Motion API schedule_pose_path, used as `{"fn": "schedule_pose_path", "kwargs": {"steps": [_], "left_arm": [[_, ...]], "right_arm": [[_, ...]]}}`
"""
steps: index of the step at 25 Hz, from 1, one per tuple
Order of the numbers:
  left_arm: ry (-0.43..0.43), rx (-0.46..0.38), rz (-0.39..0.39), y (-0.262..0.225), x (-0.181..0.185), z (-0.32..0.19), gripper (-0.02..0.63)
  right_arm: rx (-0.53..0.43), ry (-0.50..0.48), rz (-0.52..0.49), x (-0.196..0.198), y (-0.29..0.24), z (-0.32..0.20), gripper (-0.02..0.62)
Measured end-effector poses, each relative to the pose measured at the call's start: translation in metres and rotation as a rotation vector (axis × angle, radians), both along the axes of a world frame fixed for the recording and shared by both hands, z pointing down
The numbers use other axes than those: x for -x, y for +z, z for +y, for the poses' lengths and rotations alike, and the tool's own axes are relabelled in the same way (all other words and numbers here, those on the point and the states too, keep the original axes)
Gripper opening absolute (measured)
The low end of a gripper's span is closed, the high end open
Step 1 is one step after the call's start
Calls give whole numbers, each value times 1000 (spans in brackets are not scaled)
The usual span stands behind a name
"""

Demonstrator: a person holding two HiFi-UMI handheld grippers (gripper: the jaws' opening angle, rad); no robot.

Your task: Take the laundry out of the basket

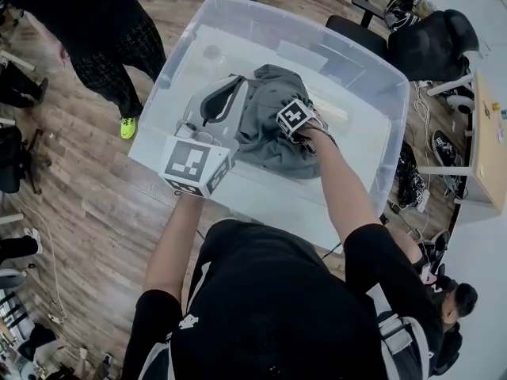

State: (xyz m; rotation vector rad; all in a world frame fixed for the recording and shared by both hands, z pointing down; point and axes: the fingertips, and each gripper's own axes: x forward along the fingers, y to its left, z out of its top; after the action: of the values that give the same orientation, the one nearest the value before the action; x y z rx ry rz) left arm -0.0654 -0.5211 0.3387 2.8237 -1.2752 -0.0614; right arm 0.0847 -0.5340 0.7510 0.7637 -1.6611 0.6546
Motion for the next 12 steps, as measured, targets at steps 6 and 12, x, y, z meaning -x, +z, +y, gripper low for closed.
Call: {"fn": "schedule_pose_path", "kwargs": {"steps": [6, 12], "left_arm": [[-8, 4, -1, 1, 2, -6, 8], [-12, 19, -11, 4, 3, -9, 8]], "right_arm": [[-21, -10, 5, 0, 4, -6, 598], [-44, 0, 8, -1, 2, -8, 591]]}}
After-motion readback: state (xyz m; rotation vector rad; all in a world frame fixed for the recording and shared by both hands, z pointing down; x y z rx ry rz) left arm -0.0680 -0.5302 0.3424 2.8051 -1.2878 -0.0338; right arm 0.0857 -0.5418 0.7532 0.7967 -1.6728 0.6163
